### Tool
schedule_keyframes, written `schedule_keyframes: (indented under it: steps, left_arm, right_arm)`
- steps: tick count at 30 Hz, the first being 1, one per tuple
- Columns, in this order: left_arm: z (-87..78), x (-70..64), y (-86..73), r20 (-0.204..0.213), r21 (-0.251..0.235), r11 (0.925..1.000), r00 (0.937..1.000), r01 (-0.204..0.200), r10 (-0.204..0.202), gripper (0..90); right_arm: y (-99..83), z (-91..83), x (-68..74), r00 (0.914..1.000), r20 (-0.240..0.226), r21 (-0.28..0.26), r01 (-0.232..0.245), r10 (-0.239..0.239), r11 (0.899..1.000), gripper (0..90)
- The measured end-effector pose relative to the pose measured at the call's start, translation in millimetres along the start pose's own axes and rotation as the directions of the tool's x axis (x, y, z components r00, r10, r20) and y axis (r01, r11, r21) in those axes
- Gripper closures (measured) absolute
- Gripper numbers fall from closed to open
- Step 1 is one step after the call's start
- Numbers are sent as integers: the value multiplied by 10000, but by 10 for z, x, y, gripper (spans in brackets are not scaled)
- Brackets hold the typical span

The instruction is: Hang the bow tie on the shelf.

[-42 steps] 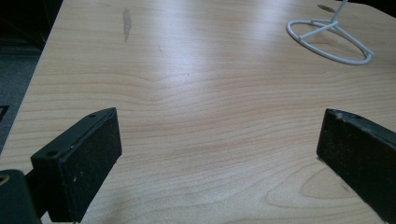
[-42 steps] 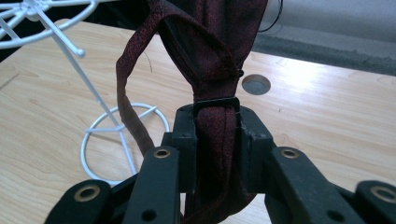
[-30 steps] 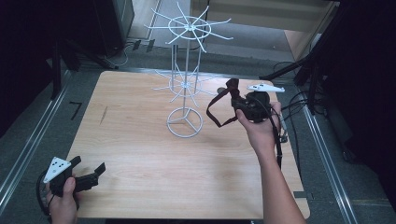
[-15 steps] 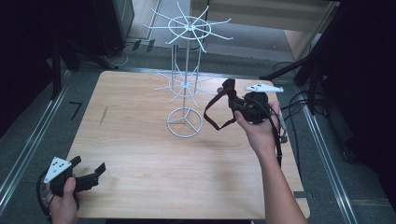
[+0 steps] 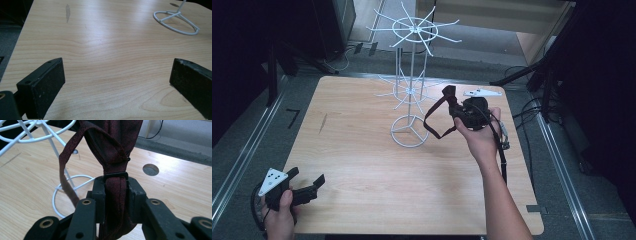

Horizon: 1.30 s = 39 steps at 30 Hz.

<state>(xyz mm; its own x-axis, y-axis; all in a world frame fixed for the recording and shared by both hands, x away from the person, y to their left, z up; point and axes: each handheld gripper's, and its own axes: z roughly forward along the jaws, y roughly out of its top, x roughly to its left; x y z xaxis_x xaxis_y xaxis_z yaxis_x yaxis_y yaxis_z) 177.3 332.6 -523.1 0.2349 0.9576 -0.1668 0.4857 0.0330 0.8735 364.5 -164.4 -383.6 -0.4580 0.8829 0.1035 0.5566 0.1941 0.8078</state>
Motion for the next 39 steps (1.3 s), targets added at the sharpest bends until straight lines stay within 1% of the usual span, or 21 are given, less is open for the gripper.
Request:
schedule_keyframes:
  steps: [5, 6, 10, 20, 23, 25, 28, 29, 32, 34, 36, 38, 39]
  left_arm:
    - [0, 0, 0, -2, -2, 10000, 10000, 8, -8, 4]
    - [0, 2, 0, 9, -2, 10000, 10000, 5, -5, 4]
    - [-1, 2, 0, 5, -20, 10000, 10000, 47, -47, 4]
    - [0, 2, 0, 14, 10, 10000, 10000, 0, 0, 4]
    - [-1, 2, 0, 12, -20, 10000, 10000, 49, -49, 4]
    - [-3, 5, 0, 28, -19, 10000, 10000, 65, -64, 4]
    - [-3, 4, 0, 19, -19, 10000, 10000, 63, -63, 4]
    - [-3, 4, 0, 27, -17, 10000, 10000, 59, -59, 4]
    - [-3, 3, 0, 18, -19, 10000, 10000, 57, -57, 4]
    - [-1, 1, 0, 15, -25, 10000, 10000, 28, -28, 4]
    - [-2, 2, -1, 32, 9, 10000, 10000, 24, -24, 4]
    - [-3, 2, -1, 20, 4, 10000, 10000, 51, -51, 4]
    - [-2, 3, 0, 30, 7, 10000, 10000, 27, -27, 4]
  right_arm:
    - [-8, 64, 26, 10000, -36, 46, -40, 41, 10000, 730]
    - [-18, 108, 47, 10000, -51, 113, -58, 58, 9999, 730]
    - [-40, 191, 76, 10000, -39, 220, -52, 53, 9997, 729]
    - [-89, 400, 181, 9996, 127, 462, -247, 241, 9986, 724]
    - [-96, 445, 214, 9994, 144, 502, -306, 300, 9983, 722]
    - [-110, 483, 233, 9993, 99, 565, -353, 348, 9978, 715]
    - [-143, 555, 254, 9997, 116, 693, -233, 225, 9973, 685]
    - [-157, 569, 258, 9997, 148, 649, -204, 195, 9977, 677]
    - [-188, 585, 240, 9991, 186, 532, -396, 386, 9978, 670]
    - [-210, 595, 217, 9984, 118, 567, -553, 547, 9969, 673]
    - [-227, 596, 197, 9985, 215, 680, -511, 498, 9964, 670]
    - [-236, 578, 177, 9982, 155, 631, -595, 586, 9962, 635]
    - [-239, 569, 164, 9980, 117, 569, -630, 624, 9964, 597]
